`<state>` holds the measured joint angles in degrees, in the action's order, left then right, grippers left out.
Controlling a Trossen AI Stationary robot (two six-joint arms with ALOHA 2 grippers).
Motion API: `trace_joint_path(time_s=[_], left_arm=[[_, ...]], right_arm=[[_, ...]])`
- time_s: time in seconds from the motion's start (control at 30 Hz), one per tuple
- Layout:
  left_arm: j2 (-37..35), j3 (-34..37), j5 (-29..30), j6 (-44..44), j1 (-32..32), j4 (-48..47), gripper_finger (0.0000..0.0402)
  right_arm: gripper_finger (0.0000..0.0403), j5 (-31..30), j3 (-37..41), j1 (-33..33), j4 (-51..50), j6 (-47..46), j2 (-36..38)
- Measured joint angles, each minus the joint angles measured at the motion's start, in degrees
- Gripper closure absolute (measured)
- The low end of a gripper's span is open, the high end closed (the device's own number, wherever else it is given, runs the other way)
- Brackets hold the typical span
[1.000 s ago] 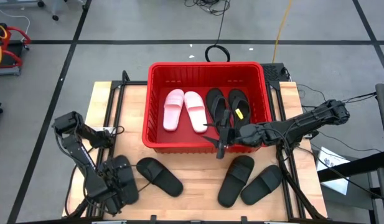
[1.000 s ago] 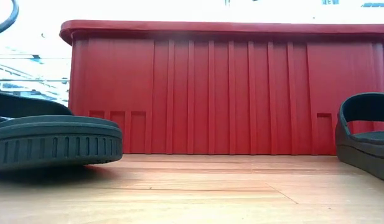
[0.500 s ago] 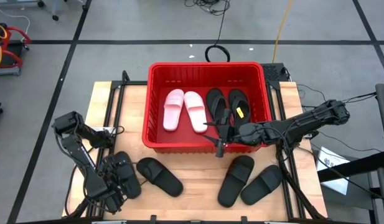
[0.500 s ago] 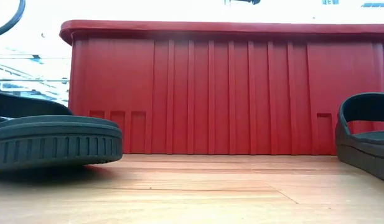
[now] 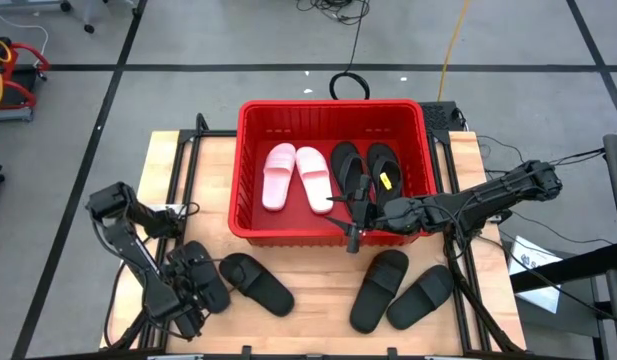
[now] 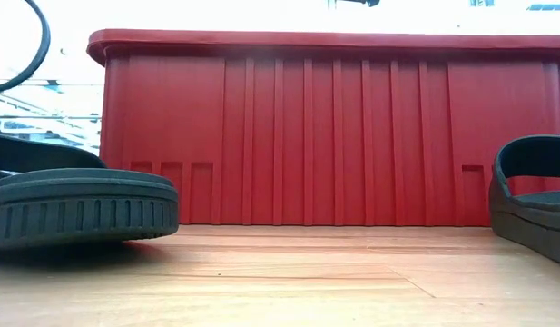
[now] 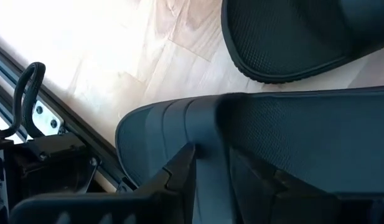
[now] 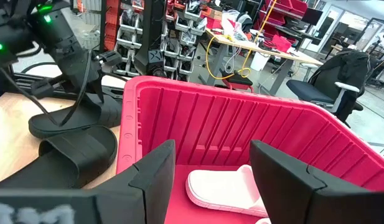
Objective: Pick and place slides into bin
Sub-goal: Put the black slipper into the red bin
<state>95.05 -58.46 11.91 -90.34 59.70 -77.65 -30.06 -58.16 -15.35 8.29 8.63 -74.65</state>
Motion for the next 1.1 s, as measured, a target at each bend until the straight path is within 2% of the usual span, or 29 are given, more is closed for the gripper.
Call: trace_joint_path(time_s=[0.33,0.6,0.8,1.1], left_arm=[[3.25,-0.1,-1.39,-1.44,-1.2,-0.8,0.0309],[3.26,-0.02,-1.28,-1.53,-1.97,-7.82,0.0309],[3.36,0.11,-6.38,-6.7,-2.03,-12.24,0.0309],[3.36,0.11,-6.25,-7.7,-1.39,-10.75,0.0312]], right_arm=[[0.0206,-0.09,0.01,0.0,0.02,-0.01,0.0],[0.0206,-0.11,0.01,0.0,0.04,-0.03,0.0],[0.0206,-0.11,0.01,0.0,0.12,-0.45,0.0],[0.0206,-0.11,0.01,0.65,0.39,-0.37,0.0]])
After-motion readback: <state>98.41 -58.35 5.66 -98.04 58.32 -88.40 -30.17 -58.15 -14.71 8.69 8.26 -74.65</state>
